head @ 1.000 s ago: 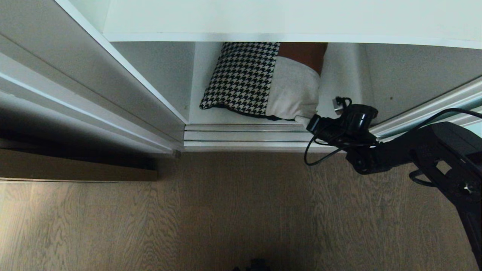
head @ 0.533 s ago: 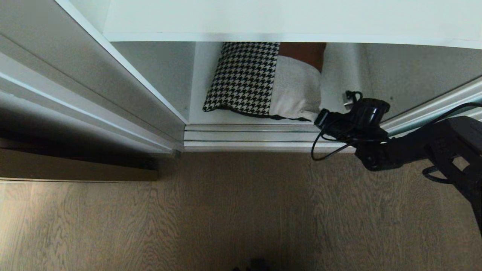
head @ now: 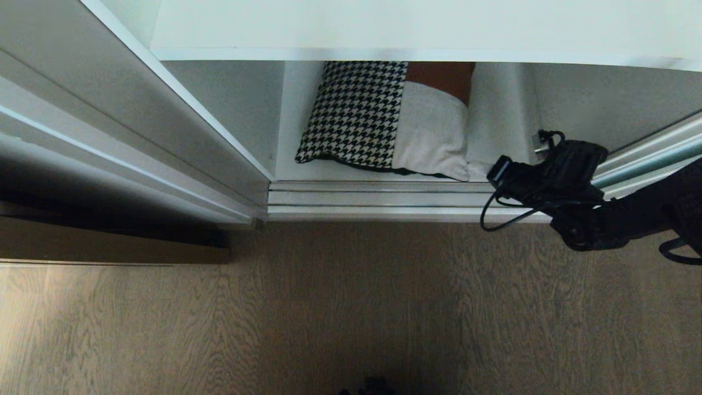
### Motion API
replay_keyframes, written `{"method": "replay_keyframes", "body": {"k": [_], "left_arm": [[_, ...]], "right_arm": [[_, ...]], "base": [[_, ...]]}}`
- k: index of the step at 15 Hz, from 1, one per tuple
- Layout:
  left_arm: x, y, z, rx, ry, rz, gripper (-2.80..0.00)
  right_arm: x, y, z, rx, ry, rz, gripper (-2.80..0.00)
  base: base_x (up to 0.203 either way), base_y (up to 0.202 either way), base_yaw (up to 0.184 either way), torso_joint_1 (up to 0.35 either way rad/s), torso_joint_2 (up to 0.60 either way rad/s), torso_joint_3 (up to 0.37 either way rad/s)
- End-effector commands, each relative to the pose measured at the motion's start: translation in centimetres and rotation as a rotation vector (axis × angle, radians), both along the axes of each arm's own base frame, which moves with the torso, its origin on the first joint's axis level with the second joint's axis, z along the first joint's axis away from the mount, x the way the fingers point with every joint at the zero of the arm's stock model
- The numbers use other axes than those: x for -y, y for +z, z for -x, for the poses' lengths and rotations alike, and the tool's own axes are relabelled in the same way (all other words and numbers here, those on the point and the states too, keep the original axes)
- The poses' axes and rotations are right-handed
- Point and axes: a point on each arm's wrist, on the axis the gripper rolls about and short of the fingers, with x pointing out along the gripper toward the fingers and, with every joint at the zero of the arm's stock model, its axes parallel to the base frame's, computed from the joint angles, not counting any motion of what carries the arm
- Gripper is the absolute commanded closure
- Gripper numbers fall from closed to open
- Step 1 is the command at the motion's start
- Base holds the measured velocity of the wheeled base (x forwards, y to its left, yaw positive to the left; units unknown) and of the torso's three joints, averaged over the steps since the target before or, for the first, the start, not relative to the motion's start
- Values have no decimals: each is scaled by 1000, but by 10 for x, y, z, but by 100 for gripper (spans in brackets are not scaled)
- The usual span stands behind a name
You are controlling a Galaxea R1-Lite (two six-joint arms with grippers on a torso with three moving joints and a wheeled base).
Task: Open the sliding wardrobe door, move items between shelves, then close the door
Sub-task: Place the pillow on the higher shelf
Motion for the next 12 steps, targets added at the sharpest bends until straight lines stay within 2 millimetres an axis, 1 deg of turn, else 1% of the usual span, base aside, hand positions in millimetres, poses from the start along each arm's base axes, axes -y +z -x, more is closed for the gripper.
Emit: {"method": "replay_keyframes", "body": {"k": [1, 4, 5, 7, 9, 10, 12], "left_arm": [[0, 0, 0, -3, 0, 0, 0], [0, 0, 0, -3, 0, 0, 0], [0, 0, 0, -2, -1, 0, 0], [0, 0, 0, -2, -1, 0, 0], [0, 0, 0, -2, 0, 0, 0], [0, 0, 0, -3, -1, 0, 0], [0, 0, 0, -3, 0, 0, 0]], "right_arm": [[9, 13, 6, -2, -7, -3, 0], [23, 15, 15, -153, 16, 6, 0], [24, 13, 16, -167, 15, 8, 0], [22, 13, 17, -170, 16, 19, 0], [14, 12, 15, -173, 31, 27, 0], [8, 12, 13, -174, 35, 28, -280], [1, 8, 6, -168, 37, 29, -280]], "base": [[0, 0, 0, 0, 0, 0], [0, 0, 0, 0, 0, 0], [0, 0, 0, 0, 0, 0], [0, 0, 0, 0, 0, 0], [0, 0, 0, 0, 0, 0], [0, 0, 0, 0, 0, 0], [0, 0, 0, 0, 0, 0]]}}
